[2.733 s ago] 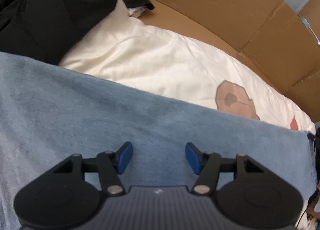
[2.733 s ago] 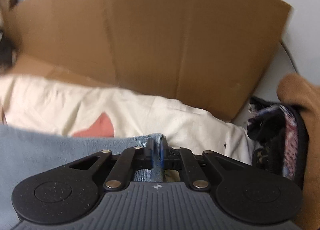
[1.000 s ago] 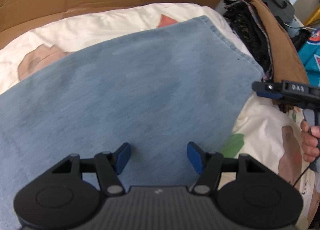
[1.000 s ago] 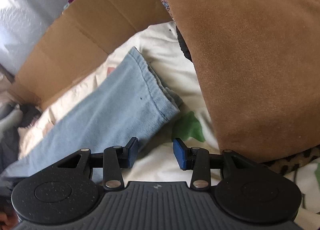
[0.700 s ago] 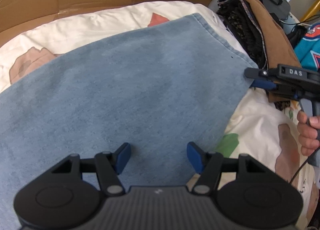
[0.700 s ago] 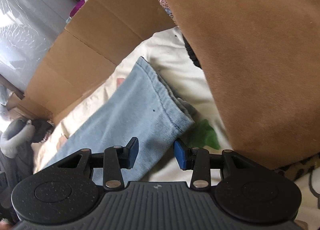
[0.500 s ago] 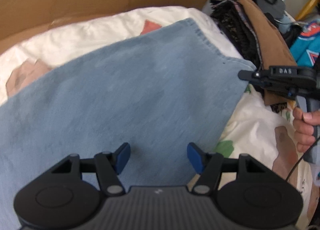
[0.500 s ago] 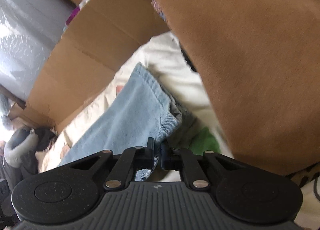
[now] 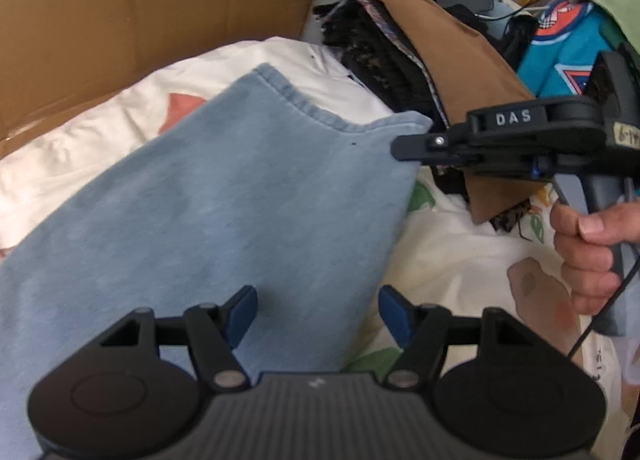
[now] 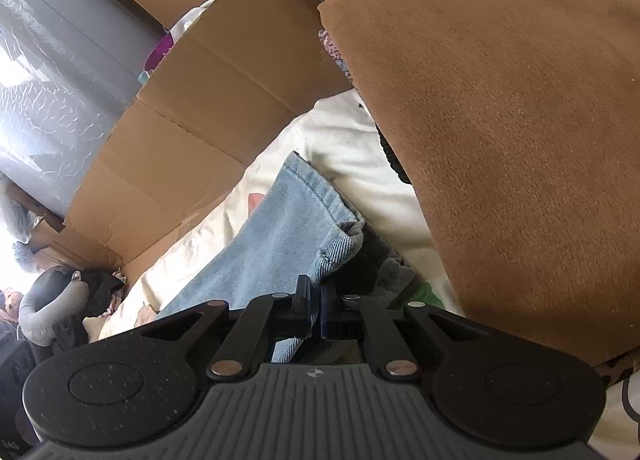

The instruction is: Fold clothes

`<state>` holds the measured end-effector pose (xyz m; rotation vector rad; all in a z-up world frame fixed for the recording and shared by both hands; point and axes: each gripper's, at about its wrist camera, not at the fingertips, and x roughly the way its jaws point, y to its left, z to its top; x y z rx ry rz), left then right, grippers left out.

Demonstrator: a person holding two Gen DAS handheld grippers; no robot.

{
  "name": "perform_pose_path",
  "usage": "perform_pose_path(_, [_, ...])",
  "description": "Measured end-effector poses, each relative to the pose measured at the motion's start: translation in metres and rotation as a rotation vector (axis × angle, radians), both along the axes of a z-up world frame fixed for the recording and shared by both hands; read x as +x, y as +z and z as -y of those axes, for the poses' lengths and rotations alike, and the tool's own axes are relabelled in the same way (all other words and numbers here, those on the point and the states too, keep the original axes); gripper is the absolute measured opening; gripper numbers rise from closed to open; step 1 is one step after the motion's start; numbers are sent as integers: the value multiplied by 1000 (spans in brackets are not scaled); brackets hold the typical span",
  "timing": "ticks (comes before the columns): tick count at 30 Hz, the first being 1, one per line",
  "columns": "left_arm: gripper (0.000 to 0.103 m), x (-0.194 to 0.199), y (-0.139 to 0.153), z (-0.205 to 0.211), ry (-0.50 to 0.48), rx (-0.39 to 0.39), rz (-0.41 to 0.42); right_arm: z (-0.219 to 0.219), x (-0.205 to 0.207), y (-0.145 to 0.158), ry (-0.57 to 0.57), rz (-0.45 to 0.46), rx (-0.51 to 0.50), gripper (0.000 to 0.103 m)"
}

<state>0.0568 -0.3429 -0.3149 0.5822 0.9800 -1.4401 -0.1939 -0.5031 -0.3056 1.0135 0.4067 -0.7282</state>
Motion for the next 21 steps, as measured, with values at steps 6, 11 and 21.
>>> perform_pose_path(6, [66, -20, -4, -1, -70, -14, 108, 1, 0, 0, 2, 9, 3, 2])
perform_pose_path(11, [12, -21, -3, 0, -78, -32, 168, 0, 0, -1, 5, 2, 8, 3])
perform_pose_path(21, [4, 5, 16, 4, -14, -61, 67, -9, -3, 7, 23, -8, -22, 20])
